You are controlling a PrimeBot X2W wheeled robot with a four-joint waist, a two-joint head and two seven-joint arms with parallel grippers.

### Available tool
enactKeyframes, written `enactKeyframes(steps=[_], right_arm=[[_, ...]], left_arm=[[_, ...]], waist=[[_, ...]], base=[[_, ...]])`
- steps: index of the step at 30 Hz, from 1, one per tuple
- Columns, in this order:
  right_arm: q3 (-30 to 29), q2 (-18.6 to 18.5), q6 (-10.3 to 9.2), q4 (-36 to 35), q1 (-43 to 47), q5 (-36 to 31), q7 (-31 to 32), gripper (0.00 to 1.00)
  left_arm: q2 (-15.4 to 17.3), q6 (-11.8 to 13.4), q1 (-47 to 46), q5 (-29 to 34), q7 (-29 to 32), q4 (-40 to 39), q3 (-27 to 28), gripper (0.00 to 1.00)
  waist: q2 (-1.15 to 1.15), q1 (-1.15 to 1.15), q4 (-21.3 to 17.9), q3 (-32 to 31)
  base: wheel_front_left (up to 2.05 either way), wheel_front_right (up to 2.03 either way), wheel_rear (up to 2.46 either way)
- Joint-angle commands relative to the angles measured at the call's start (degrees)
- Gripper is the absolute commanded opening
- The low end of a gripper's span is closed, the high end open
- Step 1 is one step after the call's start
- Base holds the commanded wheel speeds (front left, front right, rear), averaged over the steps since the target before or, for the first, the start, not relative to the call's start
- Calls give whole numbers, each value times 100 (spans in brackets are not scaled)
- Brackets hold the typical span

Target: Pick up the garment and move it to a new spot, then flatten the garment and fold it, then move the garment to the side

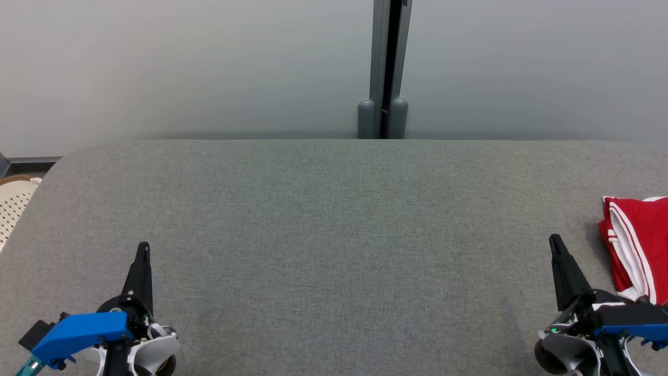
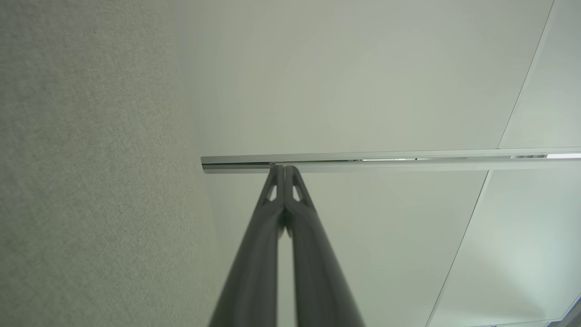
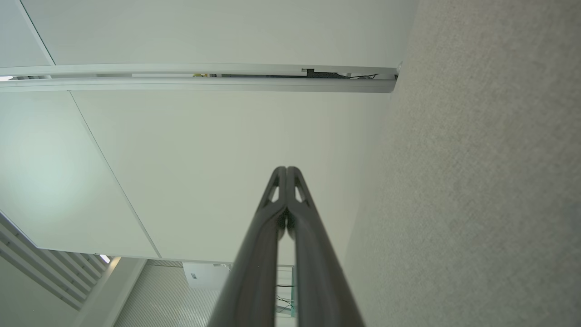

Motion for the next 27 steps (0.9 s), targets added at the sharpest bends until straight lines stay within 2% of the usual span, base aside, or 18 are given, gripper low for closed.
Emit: enactKeyframes(steps=[1,27], right_arm=[[-11,-36,2,-24,68,14,16,0],[-10,-35,2,-24,68,14,16,0]], left_arm=[[9,-22,-61,-16,27,-28,10,0],[9,-23,-60,-16,27,-29,9,0]], waist=[[0,0,0,0],[0,0,0,0]], base=[[0,0,0],[0,0,0]])
